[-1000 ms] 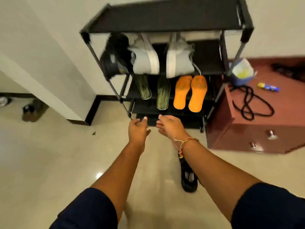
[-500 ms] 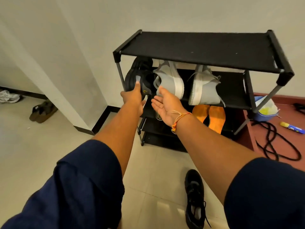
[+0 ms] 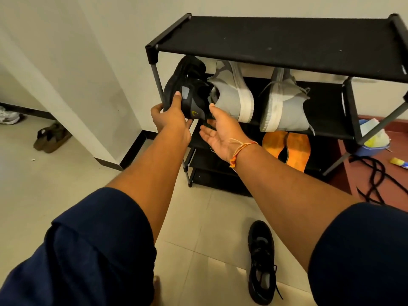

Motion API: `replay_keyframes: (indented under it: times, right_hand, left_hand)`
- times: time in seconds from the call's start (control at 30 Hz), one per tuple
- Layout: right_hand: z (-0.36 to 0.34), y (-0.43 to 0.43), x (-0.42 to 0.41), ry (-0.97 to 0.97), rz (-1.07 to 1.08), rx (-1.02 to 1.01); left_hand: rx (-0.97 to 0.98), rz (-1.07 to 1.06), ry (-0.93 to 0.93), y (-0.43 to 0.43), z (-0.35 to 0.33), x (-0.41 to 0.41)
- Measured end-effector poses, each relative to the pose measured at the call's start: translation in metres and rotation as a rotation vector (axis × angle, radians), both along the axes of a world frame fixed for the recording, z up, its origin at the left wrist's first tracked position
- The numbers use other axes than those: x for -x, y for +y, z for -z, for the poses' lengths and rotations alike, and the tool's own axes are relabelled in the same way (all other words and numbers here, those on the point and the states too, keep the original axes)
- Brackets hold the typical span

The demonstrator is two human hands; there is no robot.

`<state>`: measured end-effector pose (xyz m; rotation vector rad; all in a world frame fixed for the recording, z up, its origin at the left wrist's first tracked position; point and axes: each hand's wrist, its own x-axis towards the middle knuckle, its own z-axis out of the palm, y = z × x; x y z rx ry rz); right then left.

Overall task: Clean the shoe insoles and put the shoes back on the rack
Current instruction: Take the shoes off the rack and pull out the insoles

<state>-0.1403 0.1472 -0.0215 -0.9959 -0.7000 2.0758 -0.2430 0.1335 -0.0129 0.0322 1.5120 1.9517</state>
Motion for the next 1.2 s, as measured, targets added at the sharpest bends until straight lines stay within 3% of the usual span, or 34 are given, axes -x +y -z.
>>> replay_keyframes:
  times: [0.27,0.5,0.6,0.7,0.77,0.9,1.07,1.2]
  right_hand:
    - [-0.014,-0.035,-0.023,-0.050,-0.054,-0.035]
    - [0.017,-0.106,-0.064,-0.253,-0.244,-0.103]
    - [0.045,-0.140,-0.092,-0.318,-0.233,-0.084]
    - [0.080,-0.169,-0.125,-0.428,-0.185,-0.029]
    - [0.115,-0.182,-0.147,-0.557,-0.147,0.009]
    - [0.196,-0.202,-0.183,-0.898,-0.199,0.005]
    - [0.259,-0.217,-0.202,-1.105,-0.249,-0.054]
    - [0.313,-0.209,-0.204,-1.074,-0.275,-0.019]
  left_hand:
    - [-0.042,-0.098,0.006,-0.083,-0.009,-0.026]
    - [-0.106,0.001,-0.285,-0.198,0.017,-0.093]
    - [-0.092,0.041,-0.444,-0.232,0.047,-0.129]
    - [0.039,0.076,-0.591,-0.254,0.086,-0.160]
    - [0.258,0.186,-0.617,-0.264,0.116,-0.174]
    - [0.755,0.348,-0.313,-0.269,0.179,-0.186]
    - [0.918,0.745,0.047,-0.251,0.255,-0.202]
    - [1.012,0.846,0.161,-0.236,0.299,-0.205]
